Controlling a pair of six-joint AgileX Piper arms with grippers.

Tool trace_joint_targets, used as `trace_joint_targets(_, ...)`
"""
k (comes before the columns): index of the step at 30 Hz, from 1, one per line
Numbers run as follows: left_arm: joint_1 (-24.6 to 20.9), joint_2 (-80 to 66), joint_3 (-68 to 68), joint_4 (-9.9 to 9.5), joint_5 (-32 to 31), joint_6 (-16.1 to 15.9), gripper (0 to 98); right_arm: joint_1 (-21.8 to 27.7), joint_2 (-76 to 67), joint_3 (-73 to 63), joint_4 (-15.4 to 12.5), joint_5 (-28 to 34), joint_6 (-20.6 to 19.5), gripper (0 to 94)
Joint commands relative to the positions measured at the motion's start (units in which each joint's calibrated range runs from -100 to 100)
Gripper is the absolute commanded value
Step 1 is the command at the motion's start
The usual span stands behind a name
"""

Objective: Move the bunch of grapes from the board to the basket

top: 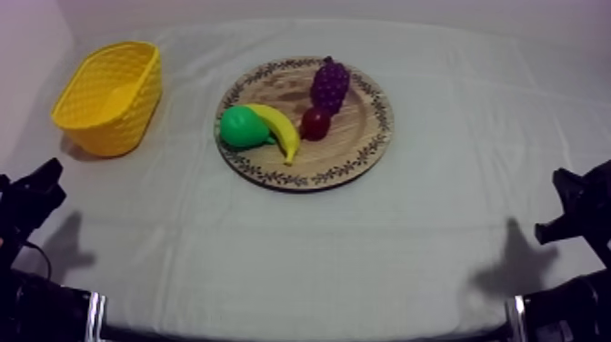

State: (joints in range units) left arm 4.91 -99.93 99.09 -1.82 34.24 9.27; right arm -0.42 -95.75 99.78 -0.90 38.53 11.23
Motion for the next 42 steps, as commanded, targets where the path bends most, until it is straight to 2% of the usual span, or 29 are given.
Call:
trace_joint_targets(1, 0.63, -0.03, -0.95, 0.00, 2.40, 0.00, 0.0, -0.03, 0.00, 0.00, -0.01, 0.02, 0.02, 0.3)
trace_joint_targets(4, 0.51, 2.21, -1.98, 0.19, 4.91, 0.47, 0.0, -0.04, 0.00, 0.00, -0.01, 0.02, 0.02, 0.3)
trace_joint_targets(5, 0.54, 3.46, -2.12, 0.79, 4.91, -0.03, 0.0, -0.04, 0.00, 0.00, -0.01, 0.02, 0.02, 0.3)
trace_joint_targets(10, 1.60, 11.97, -4.42, 5.70, 4.32, -5.13, 0.0, -0.04, 0.00, 0.00, -0.01, 0.02, 0.03, 0.3)
trace_joint_targets(13, 2.62, 18.99, -9.19, 7.80, 5.57, -7.04, 0.0, -0.04, 0.00, 0.00, -0.01, 0.02, 0.03, 0.3)
trace_joint_targets(24, 4.31, 48.84, -39.23, 10.49, 21.38, -9.51, 0.0, -0.04, 0.00, 0.00, -0.01, 0.02, 0.03, 0.3)
trace_joint_targets(29, 4.55, 60.21, -51.50, 11.45, 28.79, -8.01, 0.0, -0.04, 0.00, 0.00, -0.01, 0.02, 0.03, 0.3)
trace_joint_targets(32, 5.84, 66.30, -57.98, 11.58, 31.93, -5.75, 0.0, -0.04, 0.00, 0.00, -0.01, 0.02, 0.03, 0.3)
trace_joint_targets(36, 8.77, 74.38, -66.11, 10.45, 34.91, -1.51, 0.0, -0.04, 0.00, 0.00, -0.01, 0.02, 0.03, 0.3)
trace_joint_targets(40, 12.20, 82.67, -75.10, 8.49, 38.59, 2.94, 0.0, -0.04, 0.00, 0.00, -0.01, 0.02, 0.01, 0.3)
trace_joint_targets(42, 13.84, 86.89, -79.68, 7.93, 40.51, 4.29, 0.0, -0.04, 0.00, 0.00, -0.01, 0.02, 0.02, 0.3)
